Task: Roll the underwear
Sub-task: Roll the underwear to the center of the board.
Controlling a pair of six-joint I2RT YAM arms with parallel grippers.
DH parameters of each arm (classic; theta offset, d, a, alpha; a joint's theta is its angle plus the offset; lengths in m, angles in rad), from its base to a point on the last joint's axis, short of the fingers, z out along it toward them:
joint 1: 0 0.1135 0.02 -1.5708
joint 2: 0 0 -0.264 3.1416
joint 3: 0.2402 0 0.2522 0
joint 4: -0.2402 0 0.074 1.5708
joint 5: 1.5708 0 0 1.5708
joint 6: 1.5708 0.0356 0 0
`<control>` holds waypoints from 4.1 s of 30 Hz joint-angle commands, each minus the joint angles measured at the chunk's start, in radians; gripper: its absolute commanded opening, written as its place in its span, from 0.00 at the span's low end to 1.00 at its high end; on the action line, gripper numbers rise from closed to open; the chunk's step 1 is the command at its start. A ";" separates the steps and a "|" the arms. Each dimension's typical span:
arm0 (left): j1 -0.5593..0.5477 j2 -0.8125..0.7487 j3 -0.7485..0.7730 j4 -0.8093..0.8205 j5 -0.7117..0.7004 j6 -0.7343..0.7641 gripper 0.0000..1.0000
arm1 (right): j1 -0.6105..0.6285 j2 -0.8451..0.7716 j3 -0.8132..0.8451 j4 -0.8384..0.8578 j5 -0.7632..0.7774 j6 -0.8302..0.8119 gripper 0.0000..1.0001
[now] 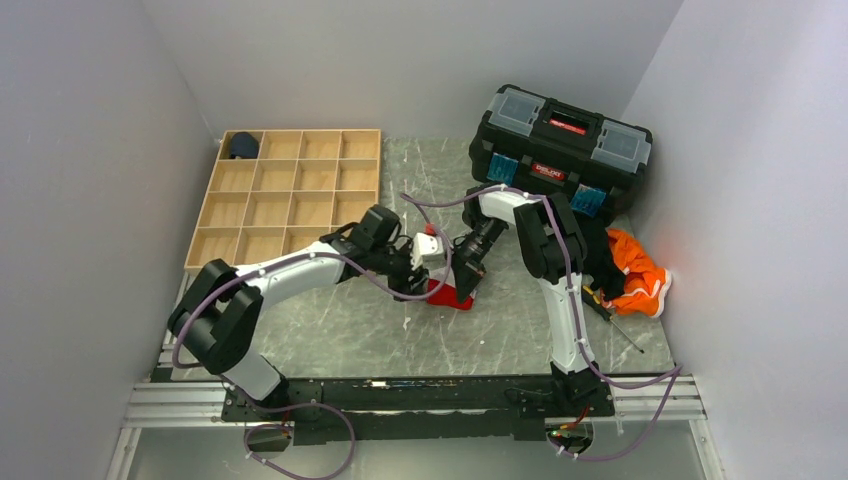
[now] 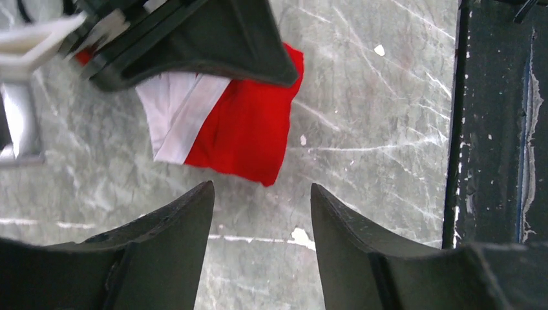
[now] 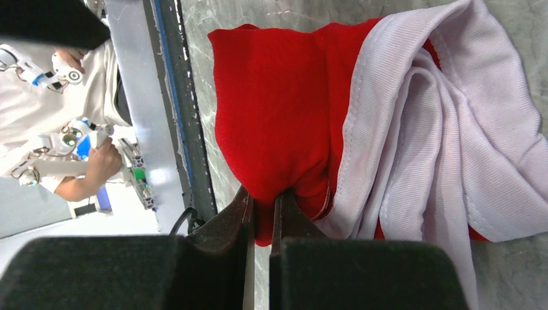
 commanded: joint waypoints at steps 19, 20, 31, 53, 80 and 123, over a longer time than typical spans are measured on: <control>-0.168 0.229 0.154 0.034 -0.160 0.140 0.66 | 0.010 0.034 -0.016 0.087 0.050 -0.027 0.00; -0.170 0.233 0.153 0.041 -0.160 0.137 0.66 | 0.011 0.036 -0.016 0.086 0.050 -0.027 0.00; -0.177 0.291 0.167 0.051 -0.185 0.139 0.61 | 0.010 0.045 -0.019 0.089 0.053 -0.025 0.00; -0.170 0.454 0.280 -0.245 -0.054 0.171 0.00 | -0.020 -0.101 -0.056 0.173 0.069 0.081 0.46; -0.028 0.717 0.582 -0.545 0.220 0.123 0.00 | -0.373 -0.510 -0.298 0.383 0.039 0.249 0.56; 0.048 1.066 0.981 -0.933 0.377 0.126 0.00 | 0.361 -0.715 -0.738 1.063 0.836 0.273 0.58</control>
